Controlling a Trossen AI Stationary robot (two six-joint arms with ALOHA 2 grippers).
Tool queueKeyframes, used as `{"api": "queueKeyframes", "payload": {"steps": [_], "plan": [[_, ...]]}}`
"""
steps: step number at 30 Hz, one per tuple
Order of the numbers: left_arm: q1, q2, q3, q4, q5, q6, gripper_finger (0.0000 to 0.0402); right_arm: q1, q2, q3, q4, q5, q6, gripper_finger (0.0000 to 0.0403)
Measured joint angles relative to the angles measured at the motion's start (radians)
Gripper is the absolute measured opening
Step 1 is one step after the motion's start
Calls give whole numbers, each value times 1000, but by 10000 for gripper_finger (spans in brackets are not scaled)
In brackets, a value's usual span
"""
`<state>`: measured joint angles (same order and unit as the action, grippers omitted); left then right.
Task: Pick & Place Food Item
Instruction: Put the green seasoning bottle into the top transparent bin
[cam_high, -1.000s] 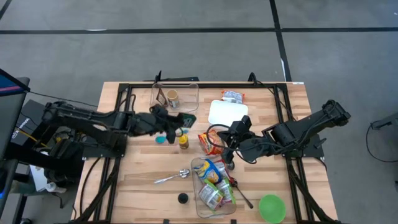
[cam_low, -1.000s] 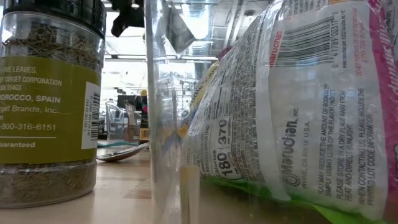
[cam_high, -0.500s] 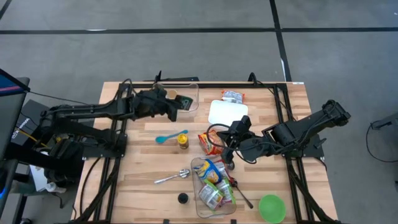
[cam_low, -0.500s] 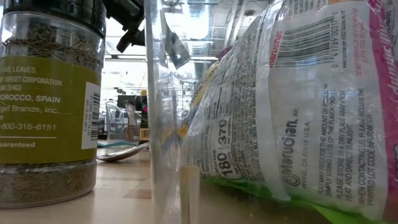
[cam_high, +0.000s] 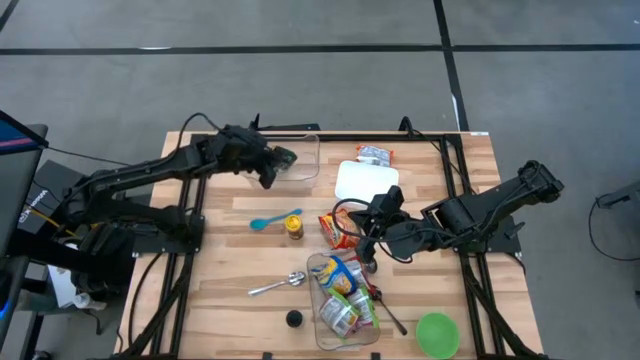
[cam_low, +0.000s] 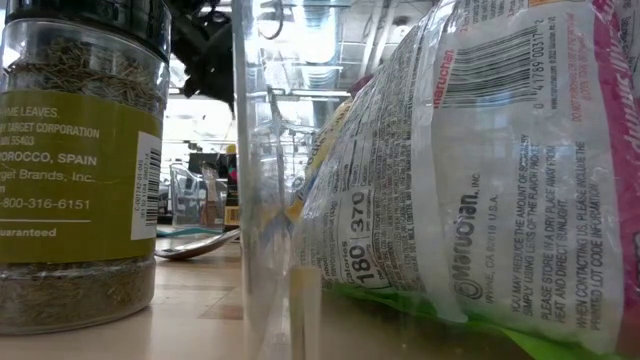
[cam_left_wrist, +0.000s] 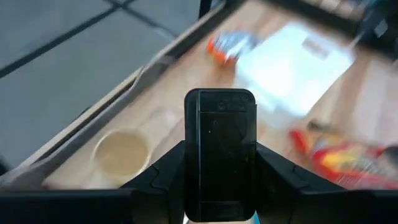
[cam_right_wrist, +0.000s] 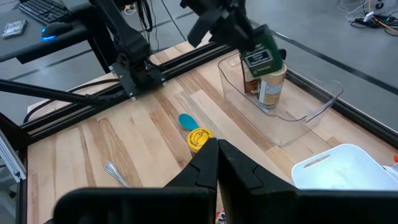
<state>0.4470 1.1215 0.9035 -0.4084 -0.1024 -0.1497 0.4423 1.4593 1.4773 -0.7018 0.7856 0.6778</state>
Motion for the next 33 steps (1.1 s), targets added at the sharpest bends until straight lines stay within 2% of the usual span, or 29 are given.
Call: {"api": "queueKeyframes", "payload": {"steps": [5,9,18,33], "plan": [[38,0,0,-159,2,73,132,1,0,0,0,-2,2,1],[59,0,0,-217,2,109,131,1,0,0,0,-2,2,1],[88,26,0,-211,5,230,133,0,0,0,0,-2,3,1],[146,211,0,-186,85,360,133,0,0,0,-1,-2,3,1]]}}
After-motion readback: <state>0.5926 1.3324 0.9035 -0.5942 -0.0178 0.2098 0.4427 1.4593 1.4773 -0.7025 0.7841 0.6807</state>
